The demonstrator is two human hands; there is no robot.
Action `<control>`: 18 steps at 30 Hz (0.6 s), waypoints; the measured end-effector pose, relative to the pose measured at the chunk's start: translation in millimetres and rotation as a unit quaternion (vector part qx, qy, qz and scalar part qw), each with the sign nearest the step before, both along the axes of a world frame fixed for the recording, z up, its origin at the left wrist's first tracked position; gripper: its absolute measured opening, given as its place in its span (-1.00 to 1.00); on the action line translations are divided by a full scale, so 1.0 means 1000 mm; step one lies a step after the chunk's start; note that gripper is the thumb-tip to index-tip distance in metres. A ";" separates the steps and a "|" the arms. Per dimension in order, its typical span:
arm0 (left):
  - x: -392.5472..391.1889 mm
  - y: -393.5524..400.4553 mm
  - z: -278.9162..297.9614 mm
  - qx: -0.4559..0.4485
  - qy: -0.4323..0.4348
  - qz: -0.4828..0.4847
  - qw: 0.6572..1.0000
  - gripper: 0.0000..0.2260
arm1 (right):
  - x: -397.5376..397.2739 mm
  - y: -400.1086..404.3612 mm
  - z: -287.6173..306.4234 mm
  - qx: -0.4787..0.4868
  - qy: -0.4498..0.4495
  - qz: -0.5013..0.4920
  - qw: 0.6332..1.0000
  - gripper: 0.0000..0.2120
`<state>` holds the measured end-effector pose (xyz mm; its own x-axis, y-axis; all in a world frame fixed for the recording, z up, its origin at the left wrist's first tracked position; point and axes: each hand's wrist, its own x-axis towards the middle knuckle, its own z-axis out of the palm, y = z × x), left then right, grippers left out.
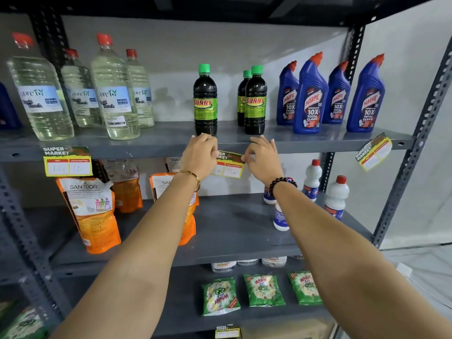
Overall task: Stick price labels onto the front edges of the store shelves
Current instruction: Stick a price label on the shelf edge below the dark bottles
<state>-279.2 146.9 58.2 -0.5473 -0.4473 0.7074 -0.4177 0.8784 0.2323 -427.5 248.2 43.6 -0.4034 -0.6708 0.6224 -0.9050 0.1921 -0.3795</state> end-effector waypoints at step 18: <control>-0.033 0.007 0.002 0.034 0.051 0.068 0.996 -0.92 | -0.022 0.007 0.043 0.026 -0.017 -0.003 1.000 -0.87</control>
